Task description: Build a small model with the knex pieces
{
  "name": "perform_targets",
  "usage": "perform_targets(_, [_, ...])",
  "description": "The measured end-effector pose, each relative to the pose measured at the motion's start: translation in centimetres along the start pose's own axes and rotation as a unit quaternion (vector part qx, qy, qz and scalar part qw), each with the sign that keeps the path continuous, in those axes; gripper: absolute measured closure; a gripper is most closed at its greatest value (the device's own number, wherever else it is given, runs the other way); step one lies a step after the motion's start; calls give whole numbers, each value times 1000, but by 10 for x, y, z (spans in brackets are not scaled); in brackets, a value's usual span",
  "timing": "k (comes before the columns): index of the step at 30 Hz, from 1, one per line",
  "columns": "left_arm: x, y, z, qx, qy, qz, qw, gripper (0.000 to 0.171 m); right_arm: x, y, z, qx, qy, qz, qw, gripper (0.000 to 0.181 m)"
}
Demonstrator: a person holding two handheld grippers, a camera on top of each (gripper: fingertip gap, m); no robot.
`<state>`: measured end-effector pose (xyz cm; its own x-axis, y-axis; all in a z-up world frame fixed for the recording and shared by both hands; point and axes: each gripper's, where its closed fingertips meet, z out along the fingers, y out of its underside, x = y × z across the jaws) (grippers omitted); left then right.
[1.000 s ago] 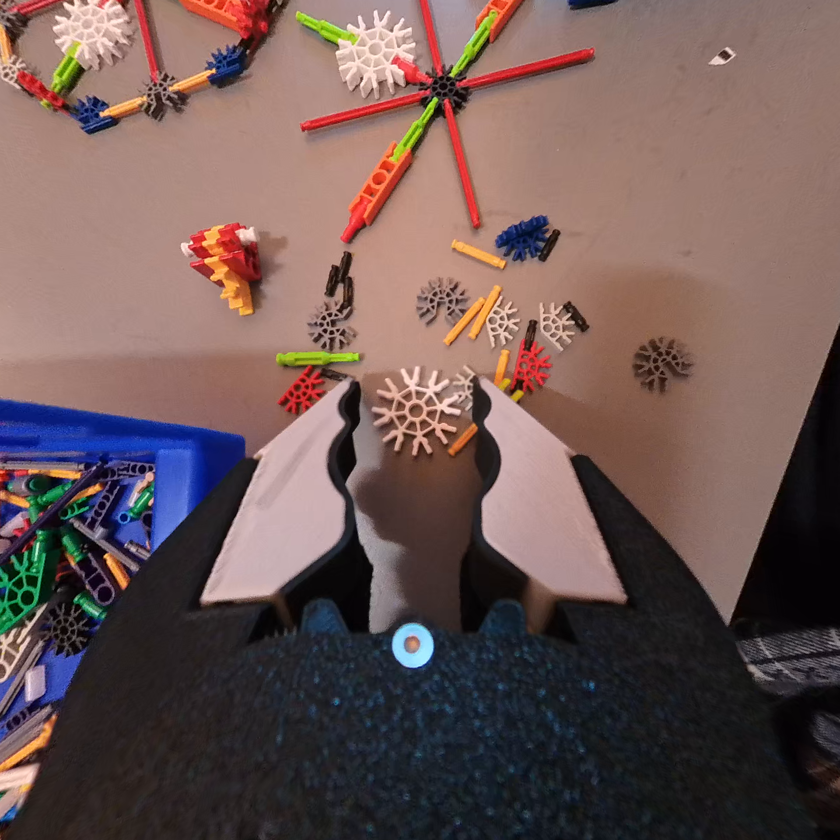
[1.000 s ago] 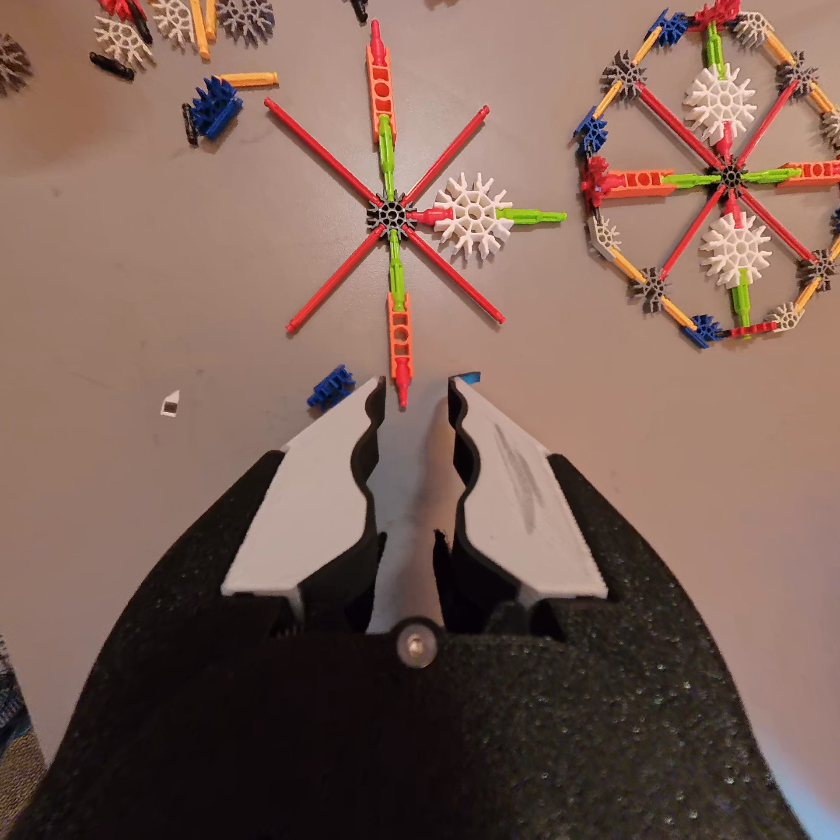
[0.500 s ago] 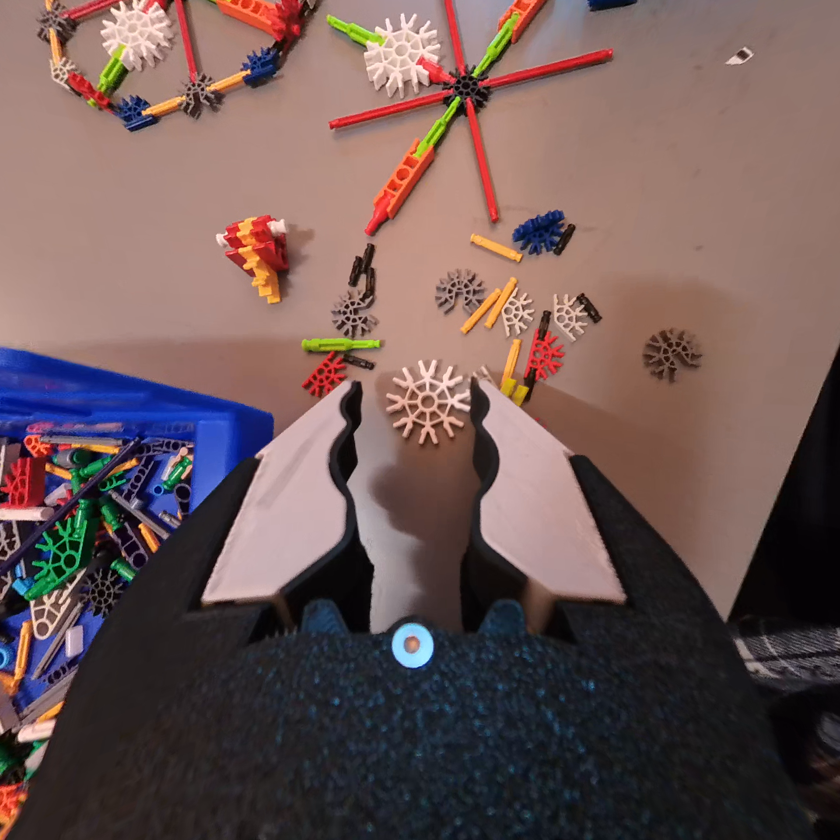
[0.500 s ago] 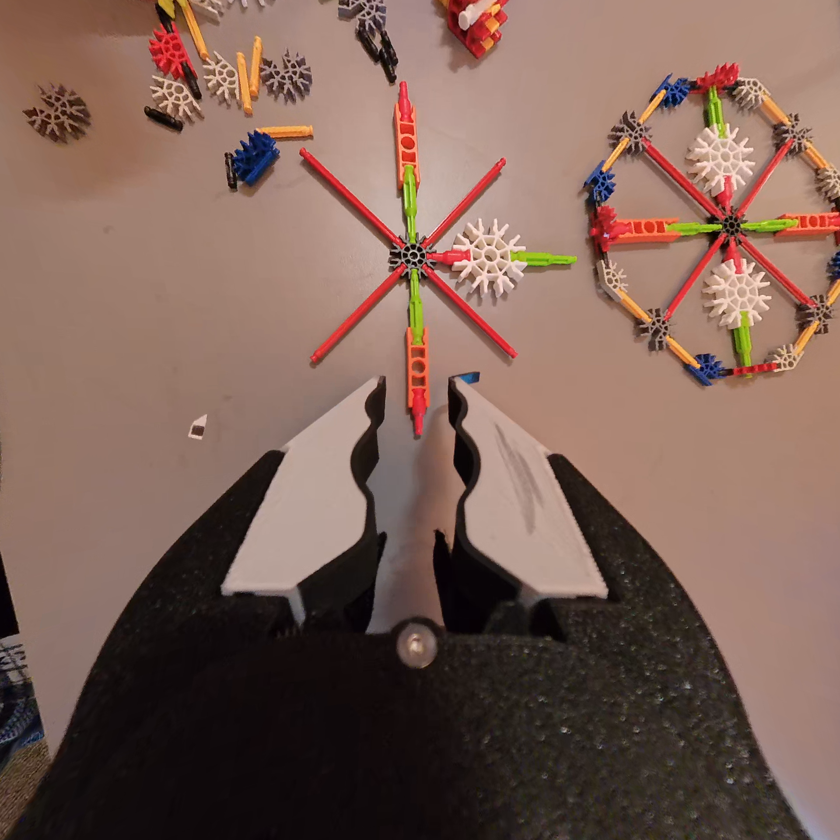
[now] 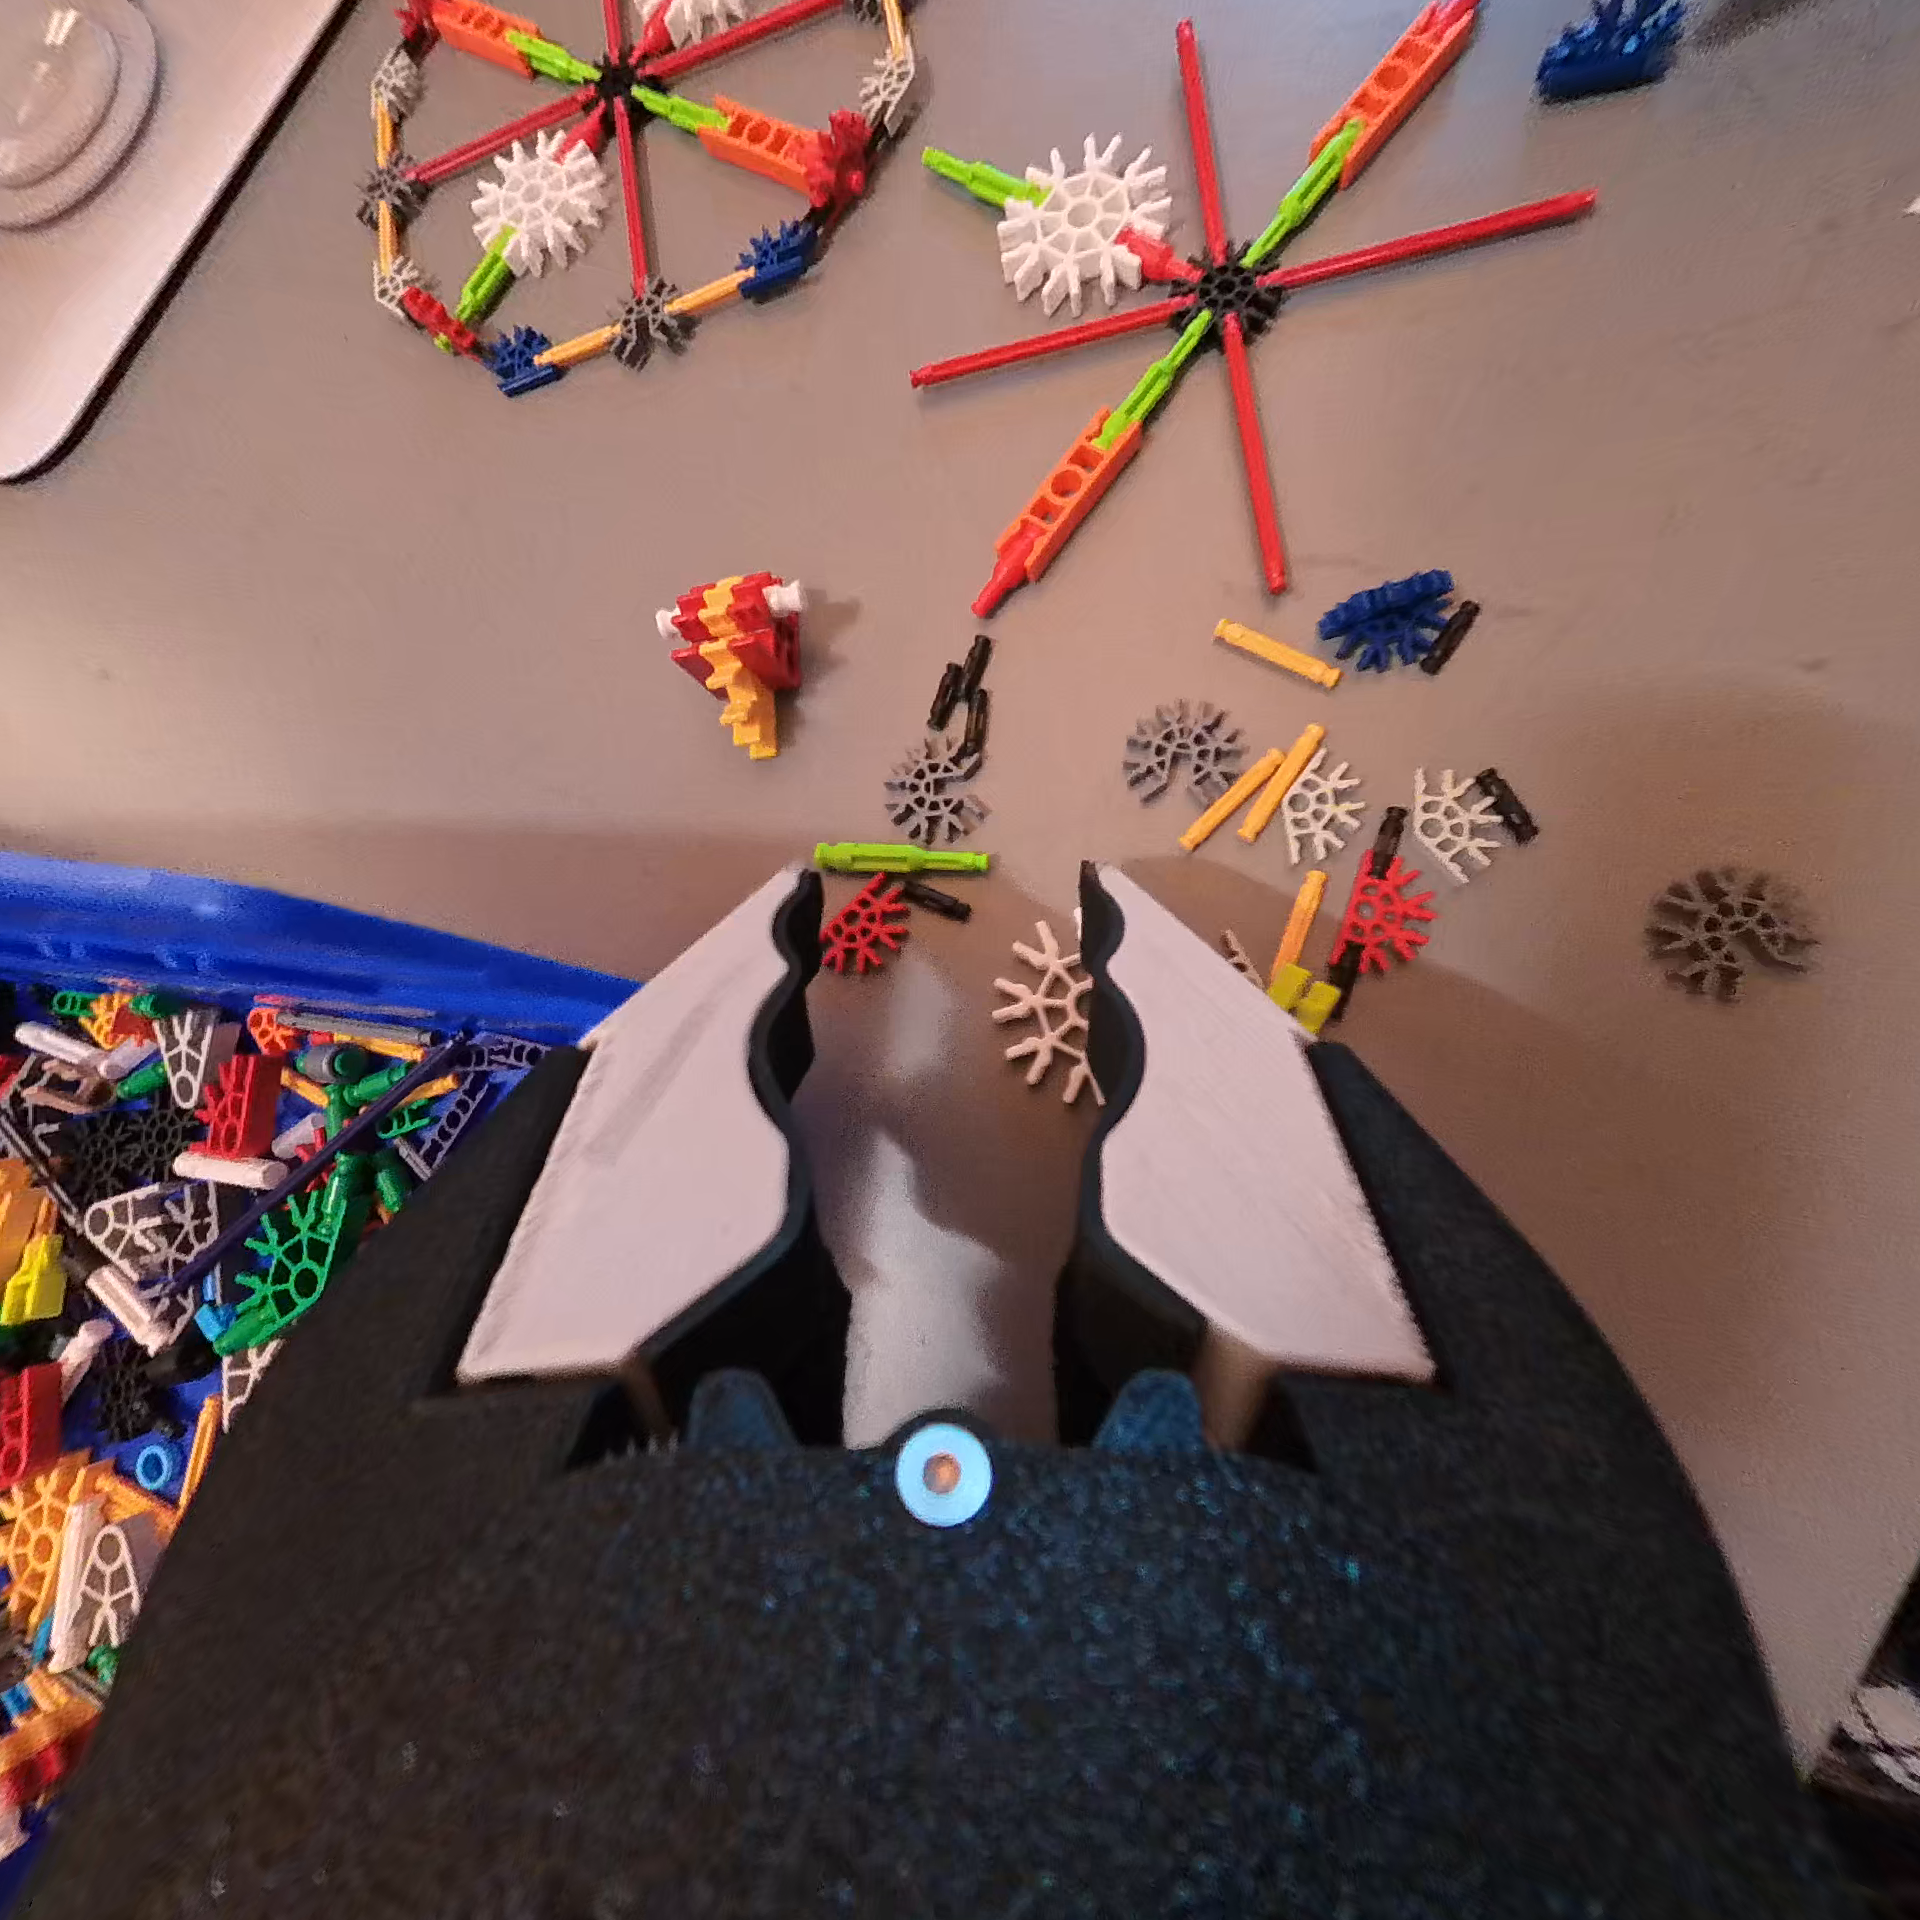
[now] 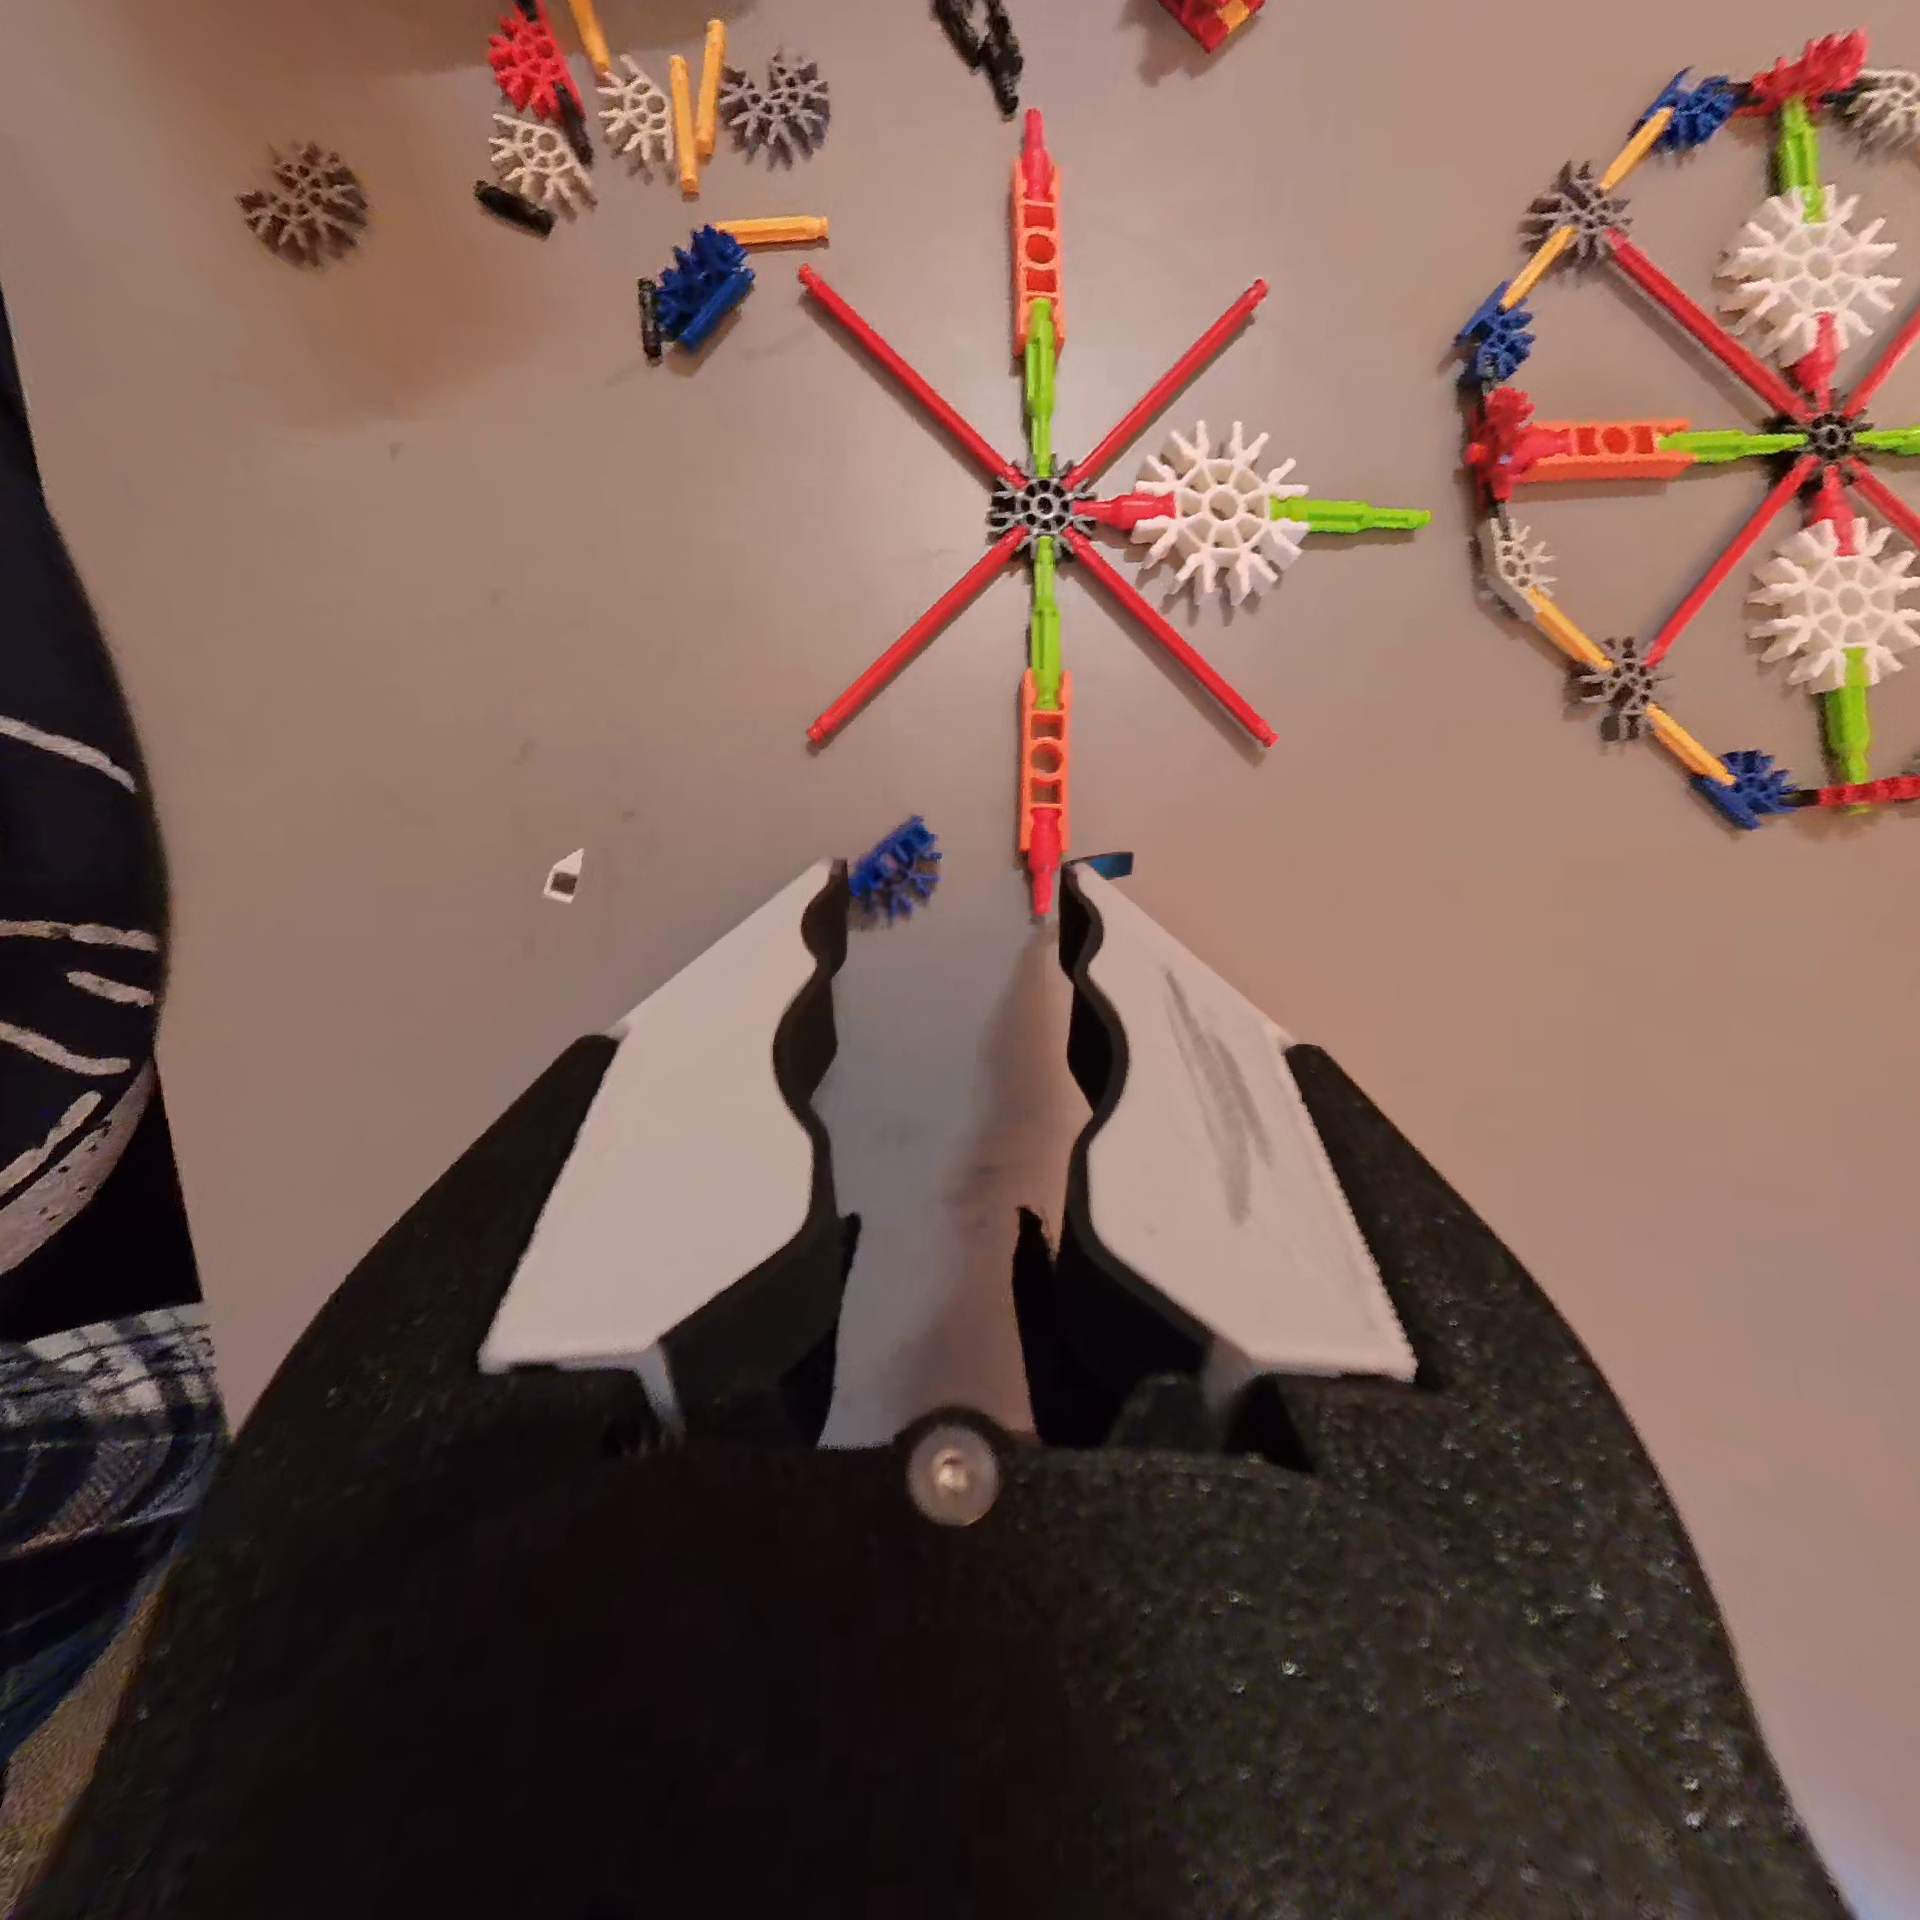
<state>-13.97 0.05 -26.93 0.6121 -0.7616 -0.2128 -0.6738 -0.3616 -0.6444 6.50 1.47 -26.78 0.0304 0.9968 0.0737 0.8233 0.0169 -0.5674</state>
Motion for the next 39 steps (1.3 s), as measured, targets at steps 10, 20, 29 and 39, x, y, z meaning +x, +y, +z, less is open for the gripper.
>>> perform_targets(10, [16,-50,-16,106,14,-9,994,126,-23,-39,-20,136,-21,-2,991,141])
perform_targets(20, [76,-133,-26,276,83,-29,957,151,-52,-115,-37,328,-48,-20,943,141])
perform_targets(29, [89,-145,-26,298,90,-23,950,163,-64,-122,-39,352,-62,-30,933,142])
perform_targets(39, [103,-144,-30,310,85,32,946,166,-72,-117,-41,365,-69,-33,928,158])
